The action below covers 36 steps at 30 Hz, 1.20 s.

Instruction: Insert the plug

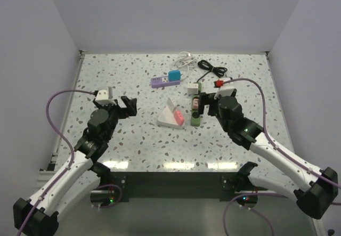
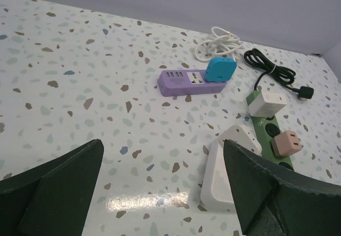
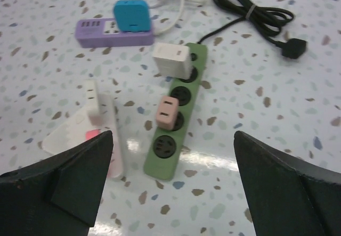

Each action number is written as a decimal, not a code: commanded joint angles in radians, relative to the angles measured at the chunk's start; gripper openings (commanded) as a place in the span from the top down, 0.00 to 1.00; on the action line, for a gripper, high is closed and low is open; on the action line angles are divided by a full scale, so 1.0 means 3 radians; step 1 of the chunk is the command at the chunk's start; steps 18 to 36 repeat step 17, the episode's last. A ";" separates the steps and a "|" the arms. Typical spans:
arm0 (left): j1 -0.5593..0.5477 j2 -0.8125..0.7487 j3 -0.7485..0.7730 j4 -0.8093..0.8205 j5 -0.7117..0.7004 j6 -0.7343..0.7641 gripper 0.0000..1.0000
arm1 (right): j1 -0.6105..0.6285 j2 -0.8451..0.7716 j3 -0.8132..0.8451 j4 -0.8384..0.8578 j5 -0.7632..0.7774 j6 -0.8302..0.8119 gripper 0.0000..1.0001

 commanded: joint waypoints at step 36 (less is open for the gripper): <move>0.0018 -0.0238 0.0100 -0.0383 -0.0688 -0.0042 0.00 | -0.0545 -0.0635 -0.0337 -0.0215 0.0758 0.0075 0.02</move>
